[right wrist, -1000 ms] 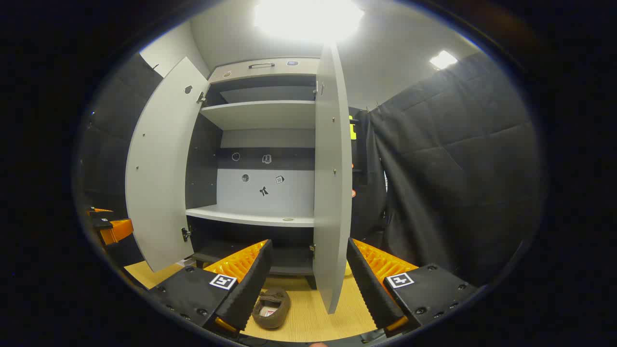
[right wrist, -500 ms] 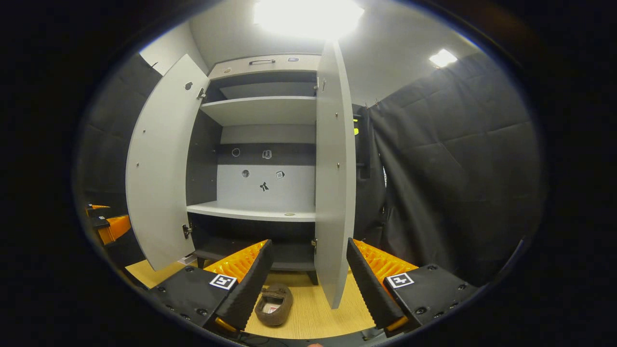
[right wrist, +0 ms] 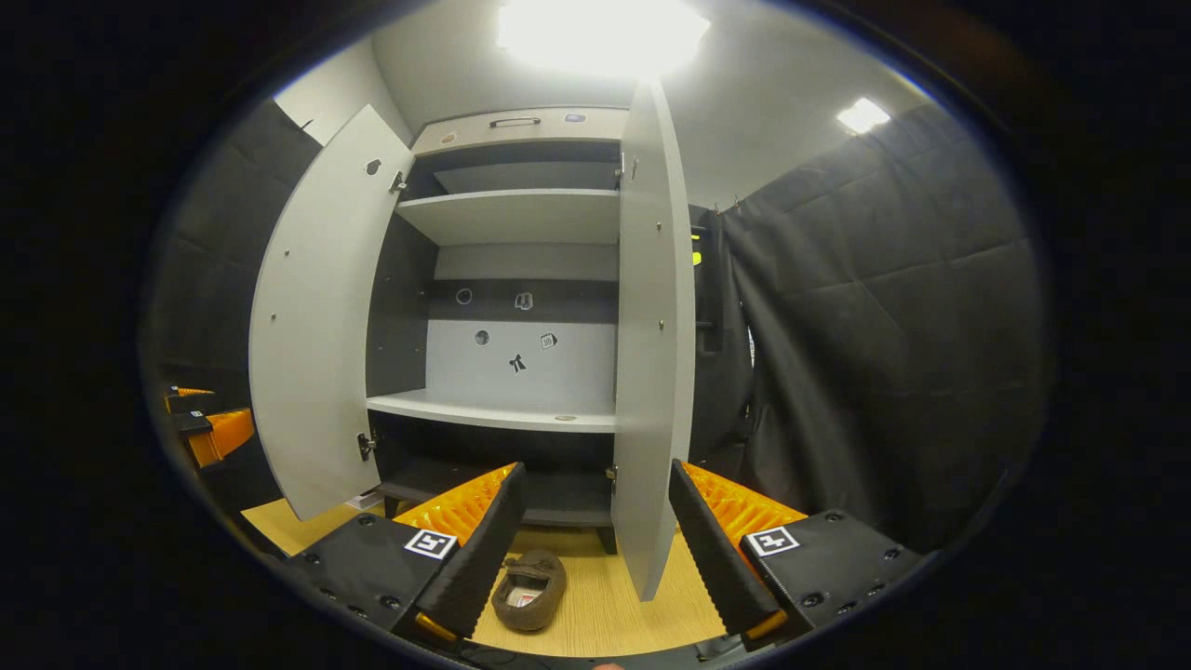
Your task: Grab one shoe with the right hand and put it into the shoe cabinet, grab the other shoe with the left hand and put it into the shoe cabinet; then close the right door with the right hand and the left door with the left hand.
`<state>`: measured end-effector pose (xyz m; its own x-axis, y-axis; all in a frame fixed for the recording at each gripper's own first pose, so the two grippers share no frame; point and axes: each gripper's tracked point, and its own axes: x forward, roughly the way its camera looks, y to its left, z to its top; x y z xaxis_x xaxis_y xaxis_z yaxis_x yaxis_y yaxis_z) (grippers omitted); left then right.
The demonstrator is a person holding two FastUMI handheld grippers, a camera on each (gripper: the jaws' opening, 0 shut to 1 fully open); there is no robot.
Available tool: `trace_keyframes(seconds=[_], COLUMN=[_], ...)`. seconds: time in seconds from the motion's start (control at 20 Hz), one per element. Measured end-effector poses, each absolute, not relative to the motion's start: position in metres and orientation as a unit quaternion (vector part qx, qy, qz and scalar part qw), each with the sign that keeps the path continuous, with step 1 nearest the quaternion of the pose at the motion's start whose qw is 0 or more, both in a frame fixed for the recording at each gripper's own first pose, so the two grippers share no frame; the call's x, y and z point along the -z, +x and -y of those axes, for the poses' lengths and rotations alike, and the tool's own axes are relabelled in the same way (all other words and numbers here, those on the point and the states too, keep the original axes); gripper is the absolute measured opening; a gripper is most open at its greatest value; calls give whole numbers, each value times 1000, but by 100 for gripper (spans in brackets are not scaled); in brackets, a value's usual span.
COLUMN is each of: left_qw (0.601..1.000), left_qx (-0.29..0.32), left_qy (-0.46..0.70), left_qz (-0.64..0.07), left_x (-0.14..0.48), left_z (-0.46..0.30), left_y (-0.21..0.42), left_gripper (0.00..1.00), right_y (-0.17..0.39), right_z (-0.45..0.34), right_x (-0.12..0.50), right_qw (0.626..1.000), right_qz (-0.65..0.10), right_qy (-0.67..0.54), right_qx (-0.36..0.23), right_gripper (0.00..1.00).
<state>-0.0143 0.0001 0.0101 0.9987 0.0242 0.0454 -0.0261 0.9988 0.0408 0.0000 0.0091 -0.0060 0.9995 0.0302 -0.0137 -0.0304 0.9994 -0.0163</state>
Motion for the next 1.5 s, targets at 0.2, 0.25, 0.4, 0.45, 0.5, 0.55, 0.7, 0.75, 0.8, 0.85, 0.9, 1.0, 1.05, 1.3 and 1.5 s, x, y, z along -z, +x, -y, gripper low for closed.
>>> trace_keyframes(seconds=[0.2,0.25,0.4,0.45,0.5,0.55,0.7,0.75,0.8,0.85,0.9,1.0,1.05,1.3,1.5], left_qw=[999,999,998,998,997,996,995,995,994,994,994,994,994,994,992], left_qx=[-23,-28,-44,-53,-64,-74,-95,-99,-101,-101,-101,-98,-97,-101,-113], left_qy=[28,29,31,33,34,32,24,26,31,38,44,47,46,35,41], left_qz=[29,30,32,29,26,24,15,15,18,21,21,22,23,30,26], left_x=[-16,-17,-18,-15,-14,-11,-7,-7,-9,-9,-9,-6,-5,-3,3], left_z=[6,6,9,8,5,2,-6,-7,-8,-10,-12,-17,-21,-39,-57], left_y=[-20,-22,-30,-33,-38,-43,-55,-55,-54,-53,-51,-41,-34,-13,-5], left_gripper=[100,100,100,100,100,100,100,100,100,100,100,100,100,100,100], right_y=[6,8,16,19,21,25,34,38,42,45,49,59,64,85,92], right_z=[-21,-24,-38,-43,-48,-53,-74,-79,-86,-93,-100,-113,-119,-149,-162], right_x=[10,12,28,34,41,47,68,75,81,88,98,116,126,174,218], right_qw=[999,998,995,993,992,990,985,983,981,979,976,972,969,956,938], right_qz=[-10,-11,-30,-37,-43,-49,-72,-82,-91,-102,-117,-142,-157,-214,-278], right_qy=[-9,-12,-14,-11,-7,-2,3,4,7,8,9,8,5,-26,-17], right_qx=[-50,-59,-97,-109,-121,-131,-156,-161,-168,-175,-182,-189,-189,-201,-207], right_gripper=[92,97,97,93,93,97,97,97,97,97,97,97,97,98,97])
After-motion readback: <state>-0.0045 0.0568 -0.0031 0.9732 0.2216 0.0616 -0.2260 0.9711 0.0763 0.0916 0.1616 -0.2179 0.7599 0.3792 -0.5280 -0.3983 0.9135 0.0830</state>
